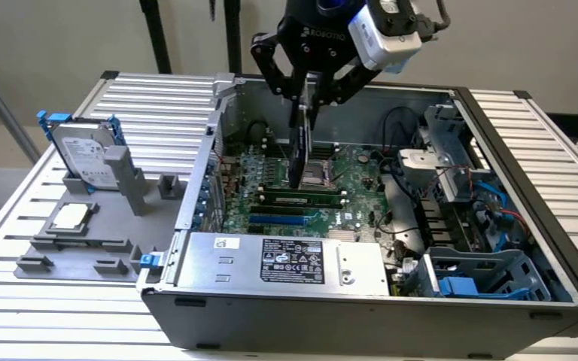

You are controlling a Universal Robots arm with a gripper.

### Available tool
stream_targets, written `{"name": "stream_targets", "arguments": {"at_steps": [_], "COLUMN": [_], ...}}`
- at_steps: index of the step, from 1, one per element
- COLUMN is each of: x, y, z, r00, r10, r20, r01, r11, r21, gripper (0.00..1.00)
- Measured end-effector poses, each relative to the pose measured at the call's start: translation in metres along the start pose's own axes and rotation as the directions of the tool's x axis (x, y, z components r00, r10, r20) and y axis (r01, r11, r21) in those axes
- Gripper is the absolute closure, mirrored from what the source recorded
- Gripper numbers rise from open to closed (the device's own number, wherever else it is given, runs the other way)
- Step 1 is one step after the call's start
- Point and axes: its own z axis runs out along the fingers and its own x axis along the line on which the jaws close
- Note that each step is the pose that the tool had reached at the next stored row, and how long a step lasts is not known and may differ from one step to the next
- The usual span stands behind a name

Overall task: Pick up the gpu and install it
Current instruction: 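Pick up the gpu and move the gpu toward the slot, then insert the gpu into the slot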

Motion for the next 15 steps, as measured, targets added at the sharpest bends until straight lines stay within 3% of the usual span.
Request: {"name": "stream_targets", "arguments": {"at_steps": [6, 15], "x": [-0.022, -0.025], "y": [0.0016, 0.0017], "z": [0.0089, 0.0124], "r00": [1.0, 0.9999], "r10": [0.007, 0.01], "r20": [0.0002, -0.0026], "r01": [-0.007, -0.01], "r11": [1.0, 0.9999], "r21": [-0.0007, -0.0009], "gripper": [0.73, 0.73]}}
